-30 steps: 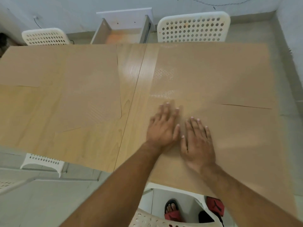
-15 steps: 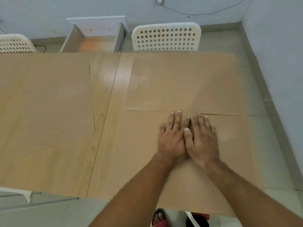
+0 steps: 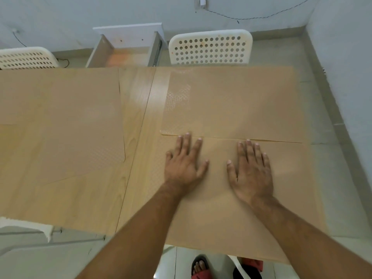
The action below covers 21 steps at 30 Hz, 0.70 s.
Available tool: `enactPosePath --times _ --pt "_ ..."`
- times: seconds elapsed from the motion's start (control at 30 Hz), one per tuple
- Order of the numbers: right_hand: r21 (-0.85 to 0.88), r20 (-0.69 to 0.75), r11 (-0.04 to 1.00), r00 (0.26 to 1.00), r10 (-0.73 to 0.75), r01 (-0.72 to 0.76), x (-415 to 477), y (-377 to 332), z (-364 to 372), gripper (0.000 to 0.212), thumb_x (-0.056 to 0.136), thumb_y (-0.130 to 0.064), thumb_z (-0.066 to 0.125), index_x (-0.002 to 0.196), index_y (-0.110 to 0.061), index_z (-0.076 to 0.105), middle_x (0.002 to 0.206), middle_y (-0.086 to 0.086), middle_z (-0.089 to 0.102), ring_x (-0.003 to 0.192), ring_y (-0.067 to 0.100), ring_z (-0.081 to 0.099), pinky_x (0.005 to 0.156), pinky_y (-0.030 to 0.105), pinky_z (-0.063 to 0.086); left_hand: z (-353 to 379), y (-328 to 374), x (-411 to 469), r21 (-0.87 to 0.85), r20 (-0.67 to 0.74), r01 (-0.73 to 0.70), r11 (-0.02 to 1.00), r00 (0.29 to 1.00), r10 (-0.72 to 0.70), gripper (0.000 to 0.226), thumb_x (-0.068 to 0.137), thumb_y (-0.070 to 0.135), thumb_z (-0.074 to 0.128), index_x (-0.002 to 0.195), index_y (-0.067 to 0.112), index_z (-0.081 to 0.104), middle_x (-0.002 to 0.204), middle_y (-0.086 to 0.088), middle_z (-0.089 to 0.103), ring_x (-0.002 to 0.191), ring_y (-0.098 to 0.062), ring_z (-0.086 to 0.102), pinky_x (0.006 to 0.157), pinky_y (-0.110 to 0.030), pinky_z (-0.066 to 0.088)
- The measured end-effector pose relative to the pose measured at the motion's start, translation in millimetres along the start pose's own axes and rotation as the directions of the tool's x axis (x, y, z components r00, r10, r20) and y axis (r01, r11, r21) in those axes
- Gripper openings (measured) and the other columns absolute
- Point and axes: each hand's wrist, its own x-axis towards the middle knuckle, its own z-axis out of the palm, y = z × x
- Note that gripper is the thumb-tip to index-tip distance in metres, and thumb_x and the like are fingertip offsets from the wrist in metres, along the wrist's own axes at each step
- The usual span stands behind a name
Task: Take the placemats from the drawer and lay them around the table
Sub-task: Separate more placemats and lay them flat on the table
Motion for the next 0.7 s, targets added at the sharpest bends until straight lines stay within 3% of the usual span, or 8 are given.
enactPosePath --times 0.1,0.2,0.3,0.4,0.7 --pt "-0.04 0.029 0.999 1.0 0.011 -0.01 -1 -2 0 0.076 0.093 -0.055 0.022 0.157 -0.014 0.025 0.165 0.008 0.021 0.153 0.027 0.014 0.123 0.046 0.012 -9 -33 -1 0.016 -0.026 0.086 0.996 0.996 -0.085 0.073 0.093 0.073 0.019 0.157 0.043 0.004 0.169 0.001 -0.009 0.155 -0.023 -0.005 0.115 -0.054 0.023" --pt "-0.029 0.022 0.999 1.0 0.021 -0.021 -1 -11 -4 0.077 0.092 -0.053 0.021 0.157 -0.012 0.025 0.165 0.013 0.019 0.152 0.031 0.013 0.122 0.05 0.013 -11 -37 -2 0.017 -0.013 0.08 0.997 0.997 -0.08 0.073 0.093 0.073 0.018 0.158 0.043 0.001 0.168 0.0 -0.011 0.155 -0.024 -0.008 0.115 -0.055 0.022" --pt "0.042 -0.038 0.994 0.994 -0.098 0.1 -3 -47 -4 0.073 0.093 -0.05 0.029 0.154 -0.011 0.031 0.162 0.017 0.025 0.15 0.036 0.022 0.12 0.052 0.016 -10 -36 1 -0.002 -0.007 0.083 0.997 0.997 -0.083 0.074 0.093 0.072 0.018 0.158 0.042 0.0 0.168 -0.001 -0.012 0.154 -0.024 -0.01 0.115 -0.055 0.018" --pt "0.06 0.047 0.973 0.973 -0.224 0.221 -9 -83 5 0.071 0.094 -0.053 0.025 0.157 -0.02 0.027 0.164 0.012 0.022 0.151 0.033 0.018 0.121 0.053 0.014 -11 -37 2 0.006 0.013 0.061 0.998 0.998 -0.061 0.074 0.095 0.07 0.017 0.159 0.038 0.001 0.168 -0.003 -0.012 0.154 -0.026 -0.01 0.116 -0.056 0.018" --pt "0.0 0.043 0.977 0.976 -0.214 0.214 -12 -88 19 0.068 0.095 -0.053 0.028 0.156 -0.025 0.03 0.164 0.01 0.024 0.151 0.032 0.019 0.121 0.053 0.013 -13 -43 5 -0.042 -0.012 0.003 0.999 1.0 -0.003 0.067 0.1 0.059 0.024 0.16 0.033 0.009 0.169 -0.002 -0.004 0.155 -0.023 -0.004 0.116 -0.053 0.02"
